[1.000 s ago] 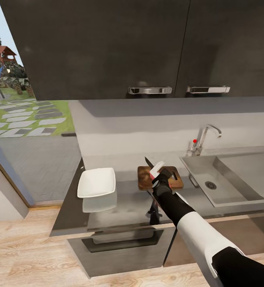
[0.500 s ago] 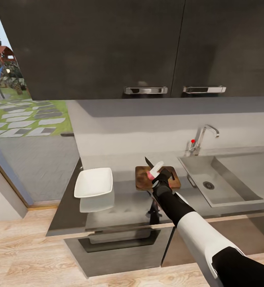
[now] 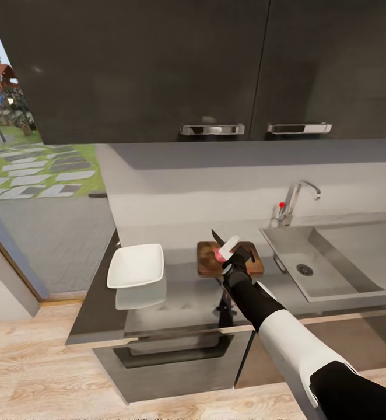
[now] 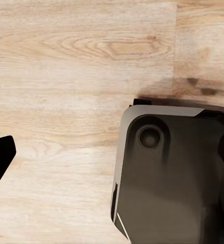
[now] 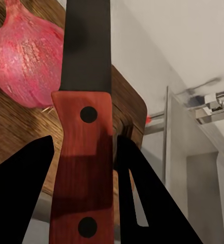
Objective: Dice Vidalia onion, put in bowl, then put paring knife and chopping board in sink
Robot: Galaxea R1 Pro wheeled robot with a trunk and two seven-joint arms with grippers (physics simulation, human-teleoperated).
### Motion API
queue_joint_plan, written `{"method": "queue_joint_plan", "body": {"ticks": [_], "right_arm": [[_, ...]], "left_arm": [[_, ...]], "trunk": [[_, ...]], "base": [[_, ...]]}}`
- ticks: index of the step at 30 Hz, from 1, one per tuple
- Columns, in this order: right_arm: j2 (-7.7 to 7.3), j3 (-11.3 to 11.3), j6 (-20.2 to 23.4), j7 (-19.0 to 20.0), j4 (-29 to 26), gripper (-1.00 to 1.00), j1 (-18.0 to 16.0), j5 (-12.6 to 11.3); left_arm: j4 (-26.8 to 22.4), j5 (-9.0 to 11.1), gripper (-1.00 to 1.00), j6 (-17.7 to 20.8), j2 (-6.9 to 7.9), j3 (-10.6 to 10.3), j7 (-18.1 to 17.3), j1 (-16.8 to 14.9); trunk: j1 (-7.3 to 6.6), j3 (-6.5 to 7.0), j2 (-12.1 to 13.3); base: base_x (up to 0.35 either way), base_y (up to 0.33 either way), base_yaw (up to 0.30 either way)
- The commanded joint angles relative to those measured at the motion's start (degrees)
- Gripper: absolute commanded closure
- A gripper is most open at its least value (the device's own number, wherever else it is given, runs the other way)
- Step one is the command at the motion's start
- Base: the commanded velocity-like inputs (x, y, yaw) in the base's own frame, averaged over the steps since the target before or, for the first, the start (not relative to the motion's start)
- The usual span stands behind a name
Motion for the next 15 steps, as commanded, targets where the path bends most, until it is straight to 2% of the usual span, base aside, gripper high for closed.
{"method": "queue_joint_plan", "body": {"ticks": [1, 15], "right_arm": [[-0.03, 0.24, 0.39, -0.20, -0.01, 1.00, -0.06, 0.05], [-0.02, 0.24, 0.39, -0.20, -0.01, 1.00, -0.07, 0.05]], "left_arm": [[-0.09, 0.60, -1.00, -0.15, 0.09, -0.48, 0.51, 0.01], [-0.09, 0.60, -1.00, -0.15, 0.09, -0.48, 0.51, 0.01]], "trunk": [[0.03, -0.18, -0.12], [0.03, -1.16, -0.12]], "base": [[0.000, -0.036, 0.000], [0.000, -0.005, 0.000]]}}
